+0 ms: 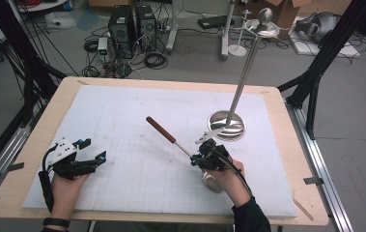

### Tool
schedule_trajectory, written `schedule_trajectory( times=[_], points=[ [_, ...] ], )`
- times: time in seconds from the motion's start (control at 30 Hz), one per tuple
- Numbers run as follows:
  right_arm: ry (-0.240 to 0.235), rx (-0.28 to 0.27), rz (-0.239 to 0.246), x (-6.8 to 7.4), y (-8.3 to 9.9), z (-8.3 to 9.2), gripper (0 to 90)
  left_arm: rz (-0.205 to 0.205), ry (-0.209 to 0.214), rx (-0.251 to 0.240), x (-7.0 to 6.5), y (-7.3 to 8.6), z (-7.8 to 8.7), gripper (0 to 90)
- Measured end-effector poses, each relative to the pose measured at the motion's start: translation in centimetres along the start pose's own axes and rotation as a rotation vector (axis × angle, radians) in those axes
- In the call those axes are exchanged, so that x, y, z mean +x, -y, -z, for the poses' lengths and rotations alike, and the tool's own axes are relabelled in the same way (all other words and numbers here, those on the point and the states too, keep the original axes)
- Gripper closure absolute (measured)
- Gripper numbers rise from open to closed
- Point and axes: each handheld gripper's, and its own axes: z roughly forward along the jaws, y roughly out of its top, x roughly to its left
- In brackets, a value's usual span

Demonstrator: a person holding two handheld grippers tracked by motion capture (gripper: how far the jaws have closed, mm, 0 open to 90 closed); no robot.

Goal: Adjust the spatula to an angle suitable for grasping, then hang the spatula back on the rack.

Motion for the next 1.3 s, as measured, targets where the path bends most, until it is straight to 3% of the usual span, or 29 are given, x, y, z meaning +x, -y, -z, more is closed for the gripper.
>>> schedule_trajectory(
  times=[0.47,0.57,0.6,0.7,1.13,1.3],
  points=[
    [0.002,-0.141,-0.007,-0.7,1.2,3.7,84.6,-0.007,0.000,0.003,0.0,0.0,0.0,21.8],
    [0.014,-0.201,-0.017,-0.7,1.6,5.1,84.5,-0.007,-0.004,-0.002,-0.1,0.0,0.0,21.8],
    [0.018,-0.249,-0.017,-0.8,1.8,5.9,84.6,-0.015,-0.004,-0.004,-0.1,0.0,0.0,21.8],
    [0.023,-0.292,-0.017,-0.9,2.1,7.0,84.6,-0.015,-0.005,-0.005,-0.2,0.0,0.0,21.7],
    [0.047,-0.414,-0.041,-1.3,3.2,10.1,84.6,-0.016,-0.007,-0.003,-0.2,0.0,0.0,21.8],
    [0.048,-0.465,-0.028,-1.3,3.7,11.2,84.5,-0.014,-0.004,0.001,-0.1,0.0,0.0,21.8]
  ],
)
